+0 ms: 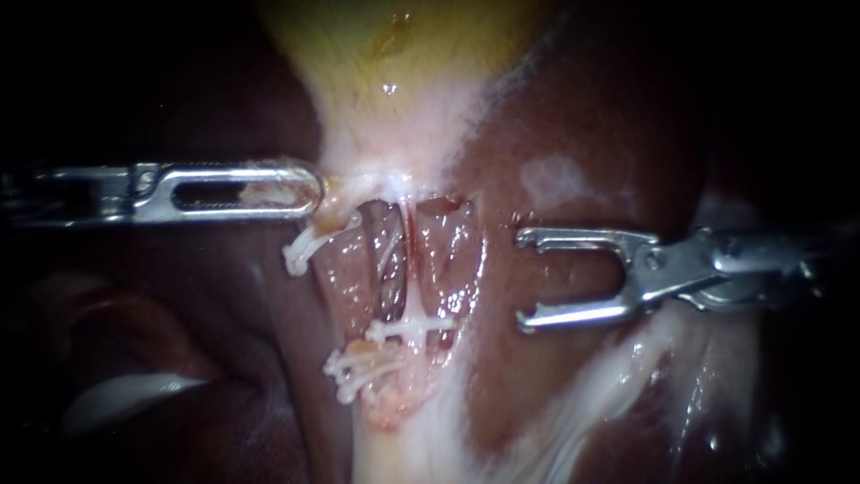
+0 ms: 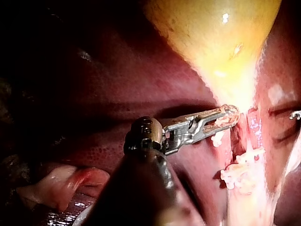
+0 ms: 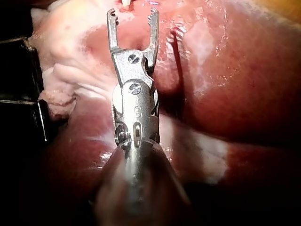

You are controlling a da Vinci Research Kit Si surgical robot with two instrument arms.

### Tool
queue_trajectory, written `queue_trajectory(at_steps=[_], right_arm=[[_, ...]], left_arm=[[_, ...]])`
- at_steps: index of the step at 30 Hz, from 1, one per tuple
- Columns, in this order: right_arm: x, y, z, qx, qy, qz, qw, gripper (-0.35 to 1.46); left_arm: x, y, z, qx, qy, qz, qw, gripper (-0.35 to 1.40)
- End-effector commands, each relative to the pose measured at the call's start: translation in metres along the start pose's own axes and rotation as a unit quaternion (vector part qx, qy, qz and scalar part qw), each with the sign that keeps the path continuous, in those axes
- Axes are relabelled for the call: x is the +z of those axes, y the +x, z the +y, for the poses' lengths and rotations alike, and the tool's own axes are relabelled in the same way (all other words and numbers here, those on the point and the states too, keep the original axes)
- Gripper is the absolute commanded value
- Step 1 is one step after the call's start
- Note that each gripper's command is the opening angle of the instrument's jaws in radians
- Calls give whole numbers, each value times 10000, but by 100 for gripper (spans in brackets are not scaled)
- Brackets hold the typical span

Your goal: Going back first clip right tube

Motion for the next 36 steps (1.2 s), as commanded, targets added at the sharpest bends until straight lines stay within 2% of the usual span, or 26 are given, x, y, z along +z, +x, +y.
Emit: queue_trajectory(at_steps=[1, 10, 19, 25, 36], right_arm=[[-1, -1, 0, 5, -3, -2, 10000, 50], [-2, -1, -2, 1, 4, -1, 10000, 50], [-2, 0, -4, 1, 3, -1, 10000, 50], [-1, 0, -5, 1, 2, -1, 10000, 50], [0, 1, -5, 3, -1, -1, 10000, 50]], left_arm=[[2, 0, 0, -3, -18, -13, 10000, -35], [22, 4, 8, 13, -36, -38, 10000, -35], [52, 7, 28, 43, -116, 33, 9999, -35], [68, 14, 37, 74, -143, 125, 9998, -35], [71, 15, 37, 78, -133, 147, 9998, -35]])
